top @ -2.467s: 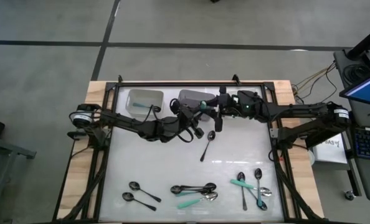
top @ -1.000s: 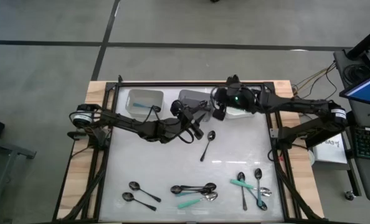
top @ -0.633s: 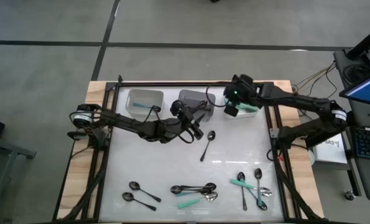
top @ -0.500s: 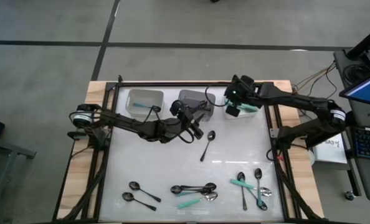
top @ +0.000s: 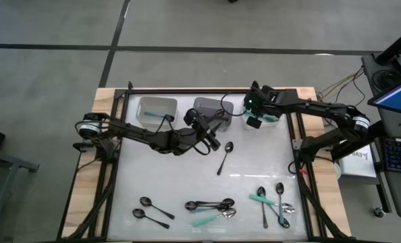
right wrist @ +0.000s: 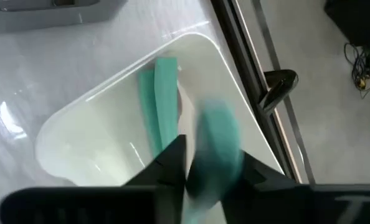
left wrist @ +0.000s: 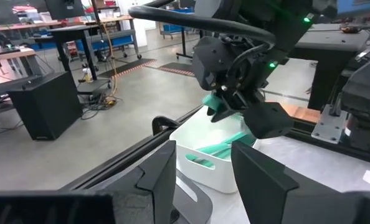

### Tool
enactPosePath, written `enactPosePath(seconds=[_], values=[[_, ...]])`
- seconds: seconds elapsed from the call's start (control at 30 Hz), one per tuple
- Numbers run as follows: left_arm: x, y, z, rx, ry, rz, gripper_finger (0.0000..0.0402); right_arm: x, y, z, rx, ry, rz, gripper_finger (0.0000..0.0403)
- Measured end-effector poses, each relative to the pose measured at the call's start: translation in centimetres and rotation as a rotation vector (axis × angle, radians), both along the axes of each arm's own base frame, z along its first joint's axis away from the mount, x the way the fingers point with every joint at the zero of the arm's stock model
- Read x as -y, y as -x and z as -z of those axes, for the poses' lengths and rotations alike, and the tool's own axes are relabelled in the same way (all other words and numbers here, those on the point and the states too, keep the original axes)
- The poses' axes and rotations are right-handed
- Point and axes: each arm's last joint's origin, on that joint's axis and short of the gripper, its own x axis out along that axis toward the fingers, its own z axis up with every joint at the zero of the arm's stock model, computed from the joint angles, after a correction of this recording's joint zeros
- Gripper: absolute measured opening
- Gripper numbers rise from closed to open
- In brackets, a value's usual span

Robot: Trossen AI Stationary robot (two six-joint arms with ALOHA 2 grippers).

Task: Sort silverware by color (type)
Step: Put the green spoon into the white bin, then put the black spoon into the black bin

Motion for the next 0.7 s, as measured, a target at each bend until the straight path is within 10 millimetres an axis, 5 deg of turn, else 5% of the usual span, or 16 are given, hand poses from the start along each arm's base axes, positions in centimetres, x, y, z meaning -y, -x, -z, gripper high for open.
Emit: enactPosePath(seconds=[0.2,0.43,0.7], values=[[0.0,0.1,0.5,-0.051,0.007,-0.010,0.0136,-0.1,0.2,-0.4,0.018,0.003,0.012,0.0119],[0.2,0.9,3.2,-0.221,0.187,0.022,0.0136,-0.6,0.1,-1.8,0.159,-0.122,-0.041,0.0130],[1.3,0.8,4.1,-0.392,0.242,0.461,0.0136,-1.8,-0.5,-2.5,0.368,-0.460,-0.254,0.0114]])
